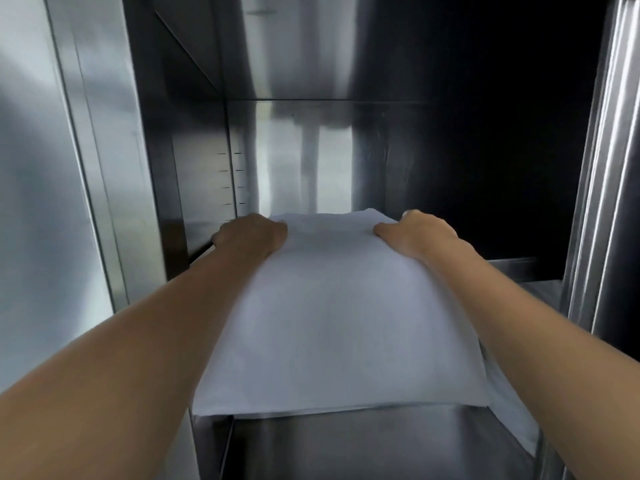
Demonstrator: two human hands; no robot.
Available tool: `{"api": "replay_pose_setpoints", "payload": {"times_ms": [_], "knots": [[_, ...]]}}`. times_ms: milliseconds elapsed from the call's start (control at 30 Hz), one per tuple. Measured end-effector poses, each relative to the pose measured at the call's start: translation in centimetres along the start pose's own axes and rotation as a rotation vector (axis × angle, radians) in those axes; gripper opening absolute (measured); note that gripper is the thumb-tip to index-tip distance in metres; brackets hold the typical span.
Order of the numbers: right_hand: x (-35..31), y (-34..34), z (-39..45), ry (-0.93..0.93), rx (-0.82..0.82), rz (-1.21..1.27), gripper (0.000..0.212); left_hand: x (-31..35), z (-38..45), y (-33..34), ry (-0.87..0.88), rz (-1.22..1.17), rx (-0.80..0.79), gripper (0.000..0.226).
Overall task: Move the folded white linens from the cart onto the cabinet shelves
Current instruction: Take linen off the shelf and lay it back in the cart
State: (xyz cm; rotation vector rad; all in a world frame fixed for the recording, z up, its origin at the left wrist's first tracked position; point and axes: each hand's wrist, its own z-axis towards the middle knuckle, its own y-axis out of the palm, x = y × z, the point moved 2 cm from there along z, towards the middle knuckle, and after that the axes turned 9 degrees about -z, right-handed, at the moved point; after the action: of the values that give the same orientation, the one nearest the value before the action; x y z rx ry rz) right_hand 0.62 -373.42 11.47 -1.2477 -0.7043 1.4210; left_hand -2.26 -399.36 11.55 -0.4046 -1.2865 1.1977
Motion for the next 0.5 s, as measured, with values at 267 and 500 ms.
{"api": "replay_pose_setpoints", "payload": {"times_ms": [267,500], "knots": [[-1.0,0.4,2.8,0.069,-0.008,-0.174,0.041,0.4,0.8,0.4,-0.014,-0.005,0.058,0.047],[-0.9,0.4,3.2,0.039,0.062,-0.163,0.047,0.2,0.4,-0.4,-0.019,-0.101,0.094,0.052]]}}
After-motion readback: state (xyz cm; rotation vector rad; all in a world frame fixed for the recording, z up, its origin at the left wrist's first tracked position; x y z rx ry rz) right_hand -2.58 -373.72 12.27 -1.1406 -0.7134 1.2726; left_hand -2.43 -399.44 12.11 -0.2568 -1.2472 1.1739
